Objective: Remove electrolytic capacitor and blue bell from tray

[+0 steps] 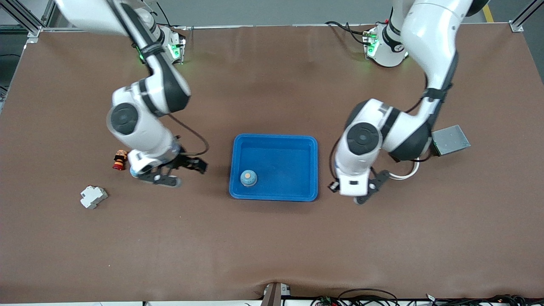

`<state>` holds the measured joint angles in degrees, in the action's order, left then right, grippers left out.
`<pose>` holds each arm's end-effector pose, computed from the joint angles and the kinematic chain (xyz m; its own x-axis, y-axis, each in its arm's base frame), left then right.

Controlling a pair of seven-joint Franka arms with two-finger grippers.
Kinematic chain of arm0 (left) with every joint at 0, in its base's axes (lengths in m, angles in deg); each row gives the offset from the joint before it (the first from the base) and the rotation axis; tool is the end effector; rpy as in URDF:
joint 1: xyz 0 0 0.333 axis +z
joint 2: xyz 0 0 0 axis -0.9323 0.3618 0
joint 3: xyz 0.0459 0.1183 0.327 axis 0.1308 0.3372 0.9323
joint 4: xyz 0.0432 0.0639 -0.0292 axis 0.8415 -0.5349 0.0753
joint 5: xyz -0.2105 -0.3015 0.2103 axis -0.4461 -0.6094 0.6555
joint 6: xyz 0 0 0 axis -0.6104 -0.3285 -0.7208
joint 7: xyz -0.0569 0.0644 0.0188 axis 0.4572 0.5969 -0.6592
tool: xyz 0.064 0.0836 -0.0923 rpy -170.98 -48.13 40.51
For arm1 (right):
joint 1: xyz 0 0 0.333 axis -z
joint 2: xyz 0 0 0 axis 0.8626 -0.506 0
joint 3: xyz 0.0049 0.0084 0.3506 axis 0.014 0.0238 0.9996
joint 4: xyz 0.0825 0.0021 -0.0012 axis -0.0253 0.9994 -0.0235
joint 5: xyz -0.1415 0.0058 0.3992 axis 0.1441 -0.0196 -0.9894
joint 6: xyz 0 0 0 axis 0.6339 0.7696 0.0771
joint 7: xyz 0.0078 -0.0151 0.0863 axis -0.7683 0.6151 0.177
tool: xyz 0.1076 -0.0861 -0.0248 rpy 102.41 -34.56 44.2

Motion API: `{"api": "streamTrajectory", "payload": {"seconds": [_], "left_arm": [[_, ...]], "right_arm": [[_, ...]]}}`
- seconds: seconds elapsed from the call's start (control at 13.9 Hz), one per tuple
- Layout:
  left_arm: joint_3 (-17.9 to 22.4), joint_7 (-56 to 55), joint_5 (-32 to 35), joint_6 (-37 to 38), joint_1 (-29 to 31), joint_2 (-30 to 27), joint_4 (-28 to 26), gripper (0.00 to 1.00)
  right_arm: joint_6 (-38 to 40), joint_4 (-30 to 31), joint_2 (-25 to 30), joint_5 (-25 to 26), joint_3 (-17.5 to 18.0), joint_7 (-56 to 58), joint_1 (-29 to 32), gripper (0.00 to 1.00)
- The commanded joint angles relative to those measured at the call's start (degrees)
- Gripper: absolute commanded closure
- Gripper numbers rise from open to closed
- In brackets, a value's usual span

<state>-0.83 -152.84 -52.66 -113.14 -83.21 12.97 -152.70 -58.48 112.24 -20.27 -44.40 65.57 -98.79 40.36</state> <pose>0.6882 -0.2975 0.3217 0.7648 0.6405 0.0687 0.6441 -0.7582 -0.1013 0.6249 0.3096 0.3295 0.9632 -0.2677 0.0241 -0.2619 -0.9550 -0.1394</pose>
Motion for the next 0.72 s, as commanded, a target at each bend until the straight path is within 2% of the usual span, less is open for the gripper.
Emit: {"api": "streamTrajectory", "payload": {"seconds": [0.0,0.22,0.43,0.65], "left_arm": [[-0.42,6.68,0.26,2.47,4.91,-2.61,-3.72,1.0],[-0.42,15.55,0.43,2.82,11.68,-4.11,-8.19,1.0],[-0.5,23.38,0.52,2.3,17.84,-3.76,-10.75,1.0],[-0.5,28.65,0.87,-0.41,22.23,-1.57,-11.02,1.0]], "right_arm": [[-3.23,-5.57,-7.48,0.1,-0.9,-8.81,-5.35,0.0],[-3.07,-12.78,-15.13,3.52,-2.4,-14.81,-9.75,0.0],[-3.06,-15.78,-18.92,9.58,-2.49,-19.91,-10.81,0.0],[-3.41,-17.01,-21.12,9.86,-2.49,-20.62,-10.9,0.0]]}}
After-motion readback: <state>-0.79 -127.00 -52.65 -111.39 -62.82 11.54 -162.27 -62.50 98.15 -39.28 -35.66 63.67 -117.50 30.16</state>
